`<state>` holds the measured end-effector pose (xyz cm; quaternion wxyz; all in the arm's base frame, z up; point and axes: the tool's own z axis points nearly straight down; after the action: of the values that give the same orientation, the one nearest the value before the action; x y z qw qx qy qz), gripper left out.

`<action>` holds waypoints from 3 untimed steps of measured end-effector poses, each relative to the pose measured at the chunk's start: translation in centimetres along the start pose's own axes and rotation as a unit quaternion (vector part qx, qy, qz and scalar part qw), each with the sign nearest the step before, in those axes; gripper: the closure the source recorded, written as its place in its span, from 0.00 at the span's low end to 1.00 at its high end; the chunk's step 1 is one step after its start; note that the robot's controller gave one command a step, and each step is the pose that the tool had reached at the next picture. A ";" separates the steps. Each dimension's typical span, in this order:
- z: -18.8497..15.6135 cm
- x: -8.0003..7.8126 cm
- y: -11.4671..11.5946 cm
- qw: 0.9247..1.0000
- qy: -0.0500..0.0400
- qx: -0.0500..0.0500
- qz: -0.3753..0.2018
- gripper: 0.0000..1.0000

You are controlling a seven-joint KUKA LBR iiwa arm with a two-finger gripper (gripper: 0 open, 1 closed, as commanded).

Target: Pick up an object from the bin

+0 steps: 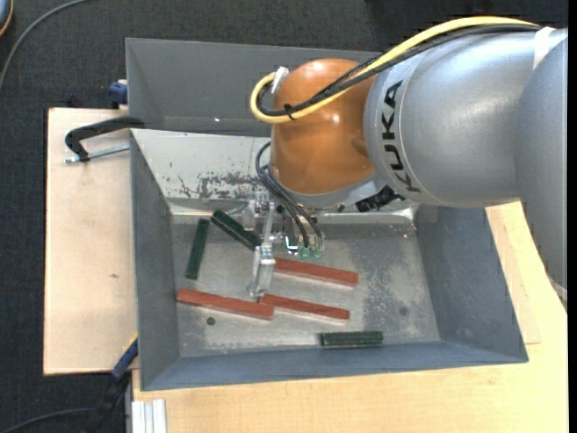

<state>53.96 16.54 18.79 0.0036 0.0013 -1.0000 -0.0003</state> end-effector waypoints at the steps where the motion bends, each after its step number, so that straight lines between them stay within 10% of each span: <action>1: 12.0 1.9 -6.4 1.000 -0.002 0.000 0.017 0.00; 2: 11.5 1.6 -6.1 1.000 -0.008 -0.002 0.017 1.00; 3: 11.6 -1.7 -6.1 0.965 0.015 -0.007 -0.261 1.00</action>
Offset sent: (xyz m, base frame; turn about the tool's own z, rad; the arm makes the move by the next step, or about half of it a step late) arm -0.0191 -0.0636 -0.1179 0.0331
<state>55.64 10.49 7.21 0.0181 0.2627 -0.9647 -0.0084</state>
